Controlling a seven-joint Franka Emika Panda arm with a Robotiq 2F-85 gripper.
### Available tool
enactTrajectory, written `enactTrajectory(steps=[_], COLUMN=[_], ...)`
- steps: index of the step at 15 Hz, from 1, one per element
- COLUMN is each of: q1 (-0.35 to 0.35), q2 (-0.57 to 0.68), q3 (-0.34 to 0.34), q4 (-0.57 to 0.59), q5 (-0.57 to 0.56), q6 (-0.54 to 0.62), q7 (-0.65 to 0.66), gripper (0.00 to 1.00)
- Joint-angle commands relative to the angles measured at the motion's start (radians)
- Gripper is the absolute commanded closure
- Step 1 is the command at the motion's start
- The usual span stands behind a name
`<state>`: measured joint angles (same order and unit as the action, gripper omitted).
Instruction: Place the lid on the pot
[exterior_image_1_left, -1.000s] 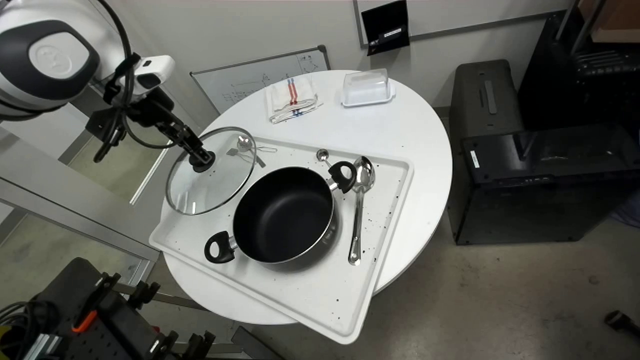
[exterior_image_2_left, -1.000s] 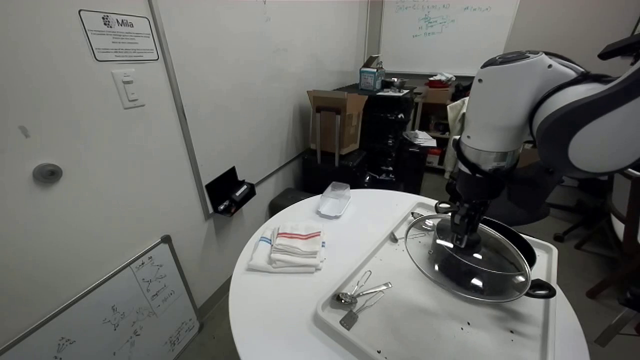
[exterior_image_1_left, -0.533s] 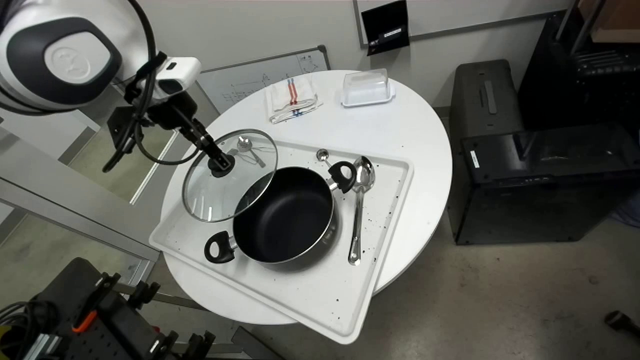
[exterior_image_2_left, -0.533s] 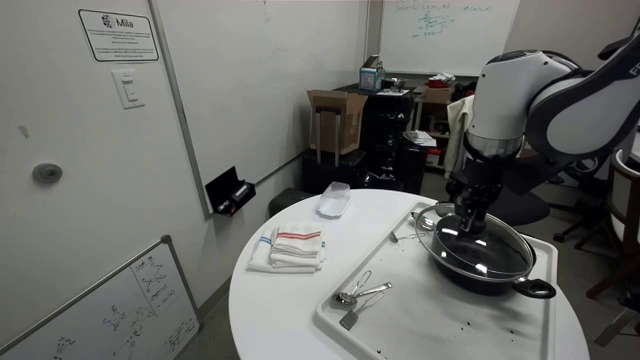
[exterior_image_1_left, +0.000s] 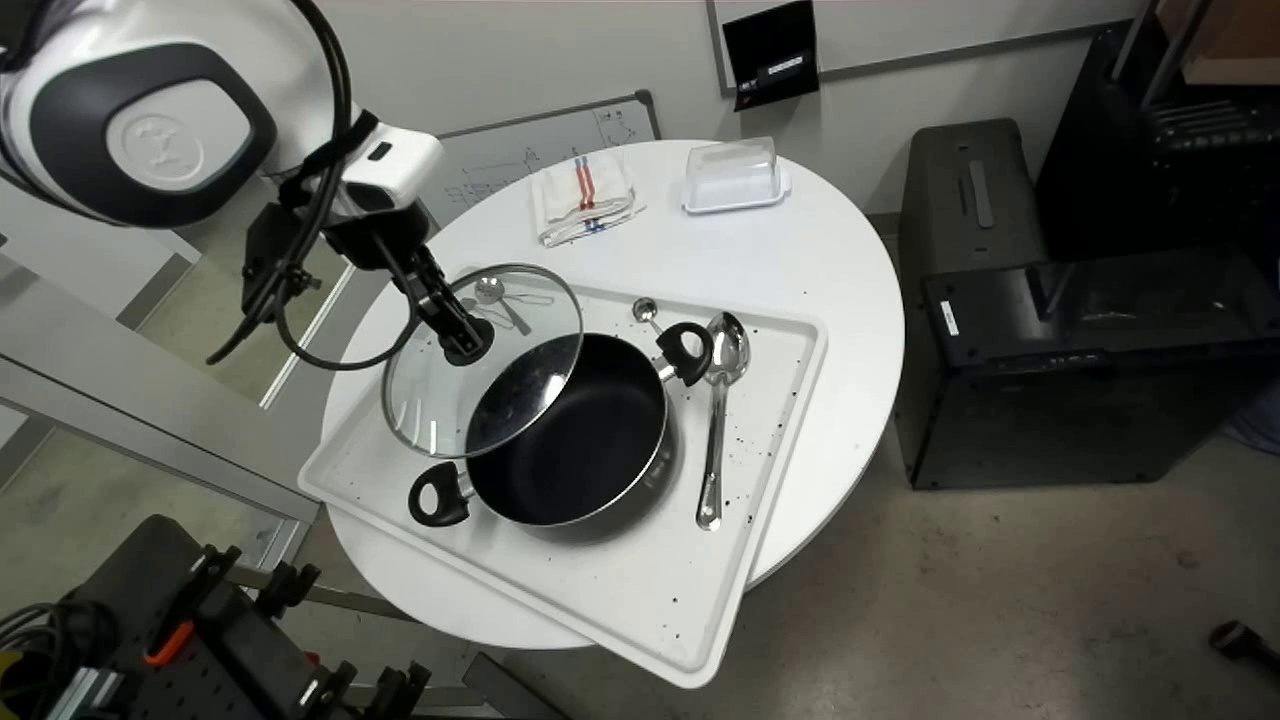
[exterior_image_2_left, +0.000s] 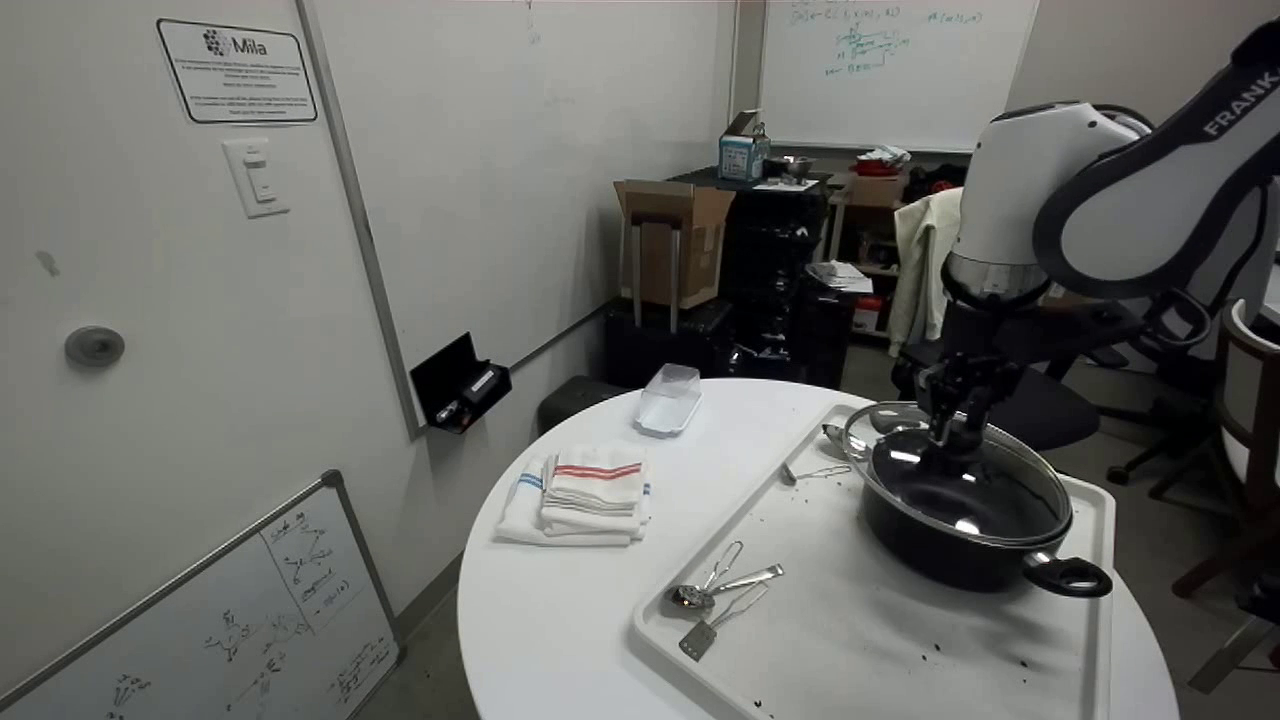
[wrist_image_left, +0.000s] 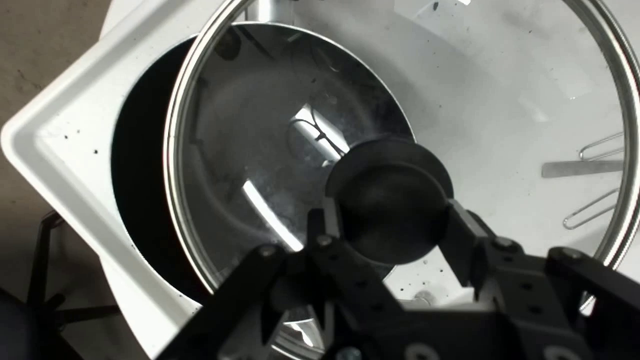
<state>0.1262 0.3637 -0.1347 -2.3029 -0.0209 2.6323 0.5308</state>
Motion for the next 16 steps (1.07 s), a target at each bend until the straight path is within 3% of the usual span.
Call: enactTrajectory(steps=[1,16], q1=[-0.028,-0.084], q2=[0.001,0.138], q3=[-0.007,-0.053], q4=[0.016,0.101], q5=[0.054,0.106], q6=[-0.015,-0.025], q7=[0.034,0.136], gripper=[0.75,0.75])
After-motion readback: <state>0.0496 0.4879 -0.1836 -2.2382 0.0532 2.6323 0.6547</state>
